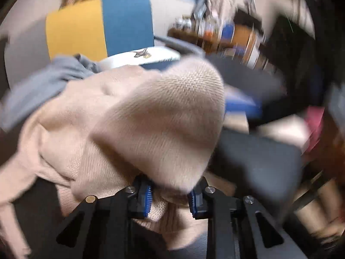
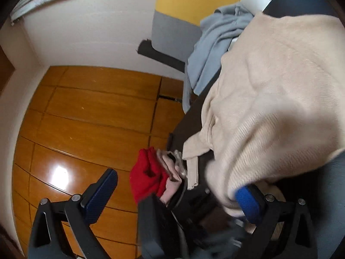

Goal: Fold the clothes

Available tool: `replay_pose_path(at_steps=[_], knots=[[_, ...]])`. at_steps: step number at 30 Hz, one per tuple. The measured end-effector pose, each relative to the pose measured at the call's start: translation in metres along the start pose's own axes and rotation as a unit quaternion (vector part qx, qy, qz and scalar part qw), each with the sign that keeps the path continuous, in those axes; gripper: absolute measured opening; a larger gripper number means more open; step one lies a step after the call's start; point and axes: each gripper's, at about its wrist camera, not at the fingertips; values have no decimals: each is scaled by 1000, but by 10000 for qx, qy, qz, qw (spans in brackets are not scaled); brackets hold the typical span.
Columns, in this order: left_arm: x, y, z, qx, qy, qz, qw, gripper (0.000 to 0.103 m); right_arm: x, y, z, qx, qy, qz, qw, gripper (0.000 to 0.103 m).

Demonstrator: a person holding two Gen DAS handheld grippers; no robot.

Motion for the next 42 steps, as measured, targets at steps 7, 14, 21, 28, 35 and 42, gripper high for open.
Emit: replay_pose_path(at_steps=[7, 14, 21, 28, 35, 42], knots=[[50, 28, -27, -610, -606, -769, 9933, 8, -14, -48, -74, -1293, -2095, -1247, 9612, 103], [66, 37, -23, -344, -287, -1023, 9937, 8, -58, -55, -117, -1694, -4063, -1339, 8879, 103], [76, 7, -28, -76, -126, -1326, 9911, 13, -73, 0, -147, -1798, -4546, -1067, 8658, 103], [79, -59, -54, -3, -56, -1940, 9810, 22, -69, 33, -156, -1984, -5124, -1385, 8240, 103], [92, -108, -73, -289, -356, -2508, 9670, 27, -35, -19, -145, -2072, -4482, -2023, 8457, 103], [87, -93, -60, -551, -821, -2487, 9635, 36, -21, -115, -73, -1034, -3279, -2420, 9073, 103]])
Point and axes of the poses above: each gripper's, at about its wrist camera, not at the fingertips, and z roughly the way its jaws point, x to its left, y to its top, and after that the axes turned 14 degrees about z, right-handed
